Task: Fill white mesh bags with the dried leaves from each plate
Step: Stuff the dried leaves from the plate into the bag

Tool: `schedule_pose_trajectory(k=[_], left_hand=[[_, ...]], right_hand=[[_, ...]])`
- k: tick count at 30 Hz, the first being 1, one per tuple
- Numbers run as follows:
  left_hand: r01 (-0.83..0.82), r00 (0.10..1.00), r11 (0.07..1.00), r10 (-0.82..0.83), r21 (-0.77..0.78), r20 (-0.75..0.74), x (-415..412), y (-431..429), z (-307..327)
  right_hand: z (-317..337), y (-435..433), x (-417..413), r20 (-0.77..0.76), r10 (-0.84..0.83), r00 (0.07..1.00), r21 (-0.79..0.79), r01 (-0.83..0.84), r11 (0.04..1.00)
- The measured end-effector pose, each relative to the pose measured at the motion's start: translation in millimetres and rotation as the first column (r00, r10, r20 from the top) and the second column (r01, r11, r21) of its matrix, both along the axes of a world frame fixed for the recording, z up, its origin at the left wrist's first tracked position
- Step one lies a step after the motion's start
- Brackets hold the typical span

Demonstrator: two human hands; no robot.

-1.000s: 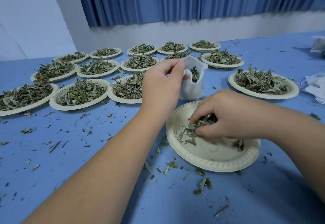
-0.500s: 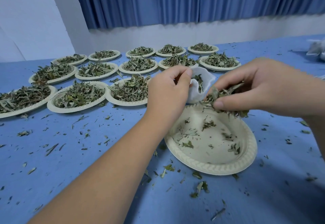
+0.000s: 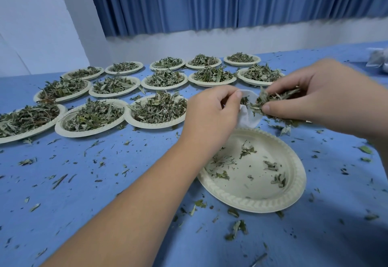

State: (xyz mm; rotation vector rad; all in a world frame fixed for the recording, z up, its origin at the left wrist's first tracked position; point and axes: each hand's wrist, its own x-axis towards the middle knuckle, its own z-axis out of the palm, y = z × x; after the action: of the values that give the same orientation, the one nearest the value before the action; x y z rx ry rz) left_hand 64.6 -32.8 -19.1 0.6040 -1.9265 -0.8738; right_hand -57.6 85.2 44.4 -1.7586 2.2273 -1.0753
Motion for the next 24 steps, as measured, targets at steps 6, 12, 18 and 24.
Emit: schedule_pose_trajectory(k=[6,12,18,24], left_hand=[[0.035,0.999,0.998,-0.036,0.044,0.009,-1.0,5.0,1.3],[0.047,0.999,0.995,-0.048,0.090,0.011,-4.9,7.3,0.8],[0.063,0.998,0.982,-0.058,0.179,-0.030,-5.4,8.9,3.0],[0.082,0.997,0.990,-0.082,0.117,-0.005,-8.2,12.5,0.2]], right_hand=[[-7.0,-3.9,1.9,-0.181,-0.093,0.979,0.037,0.102,0.994],[-15.9,-12.3,3.8,-0.366,-0.160,0.917,0.046,0.189,0.981],[-18.4,-15.4,9.4,-0.502,-0.134,0.855,0.112,0.217,0.970],[-19.0,-16.5,14.3,-0.527,-0.149,0.837,0.120,0.247,0.962]])
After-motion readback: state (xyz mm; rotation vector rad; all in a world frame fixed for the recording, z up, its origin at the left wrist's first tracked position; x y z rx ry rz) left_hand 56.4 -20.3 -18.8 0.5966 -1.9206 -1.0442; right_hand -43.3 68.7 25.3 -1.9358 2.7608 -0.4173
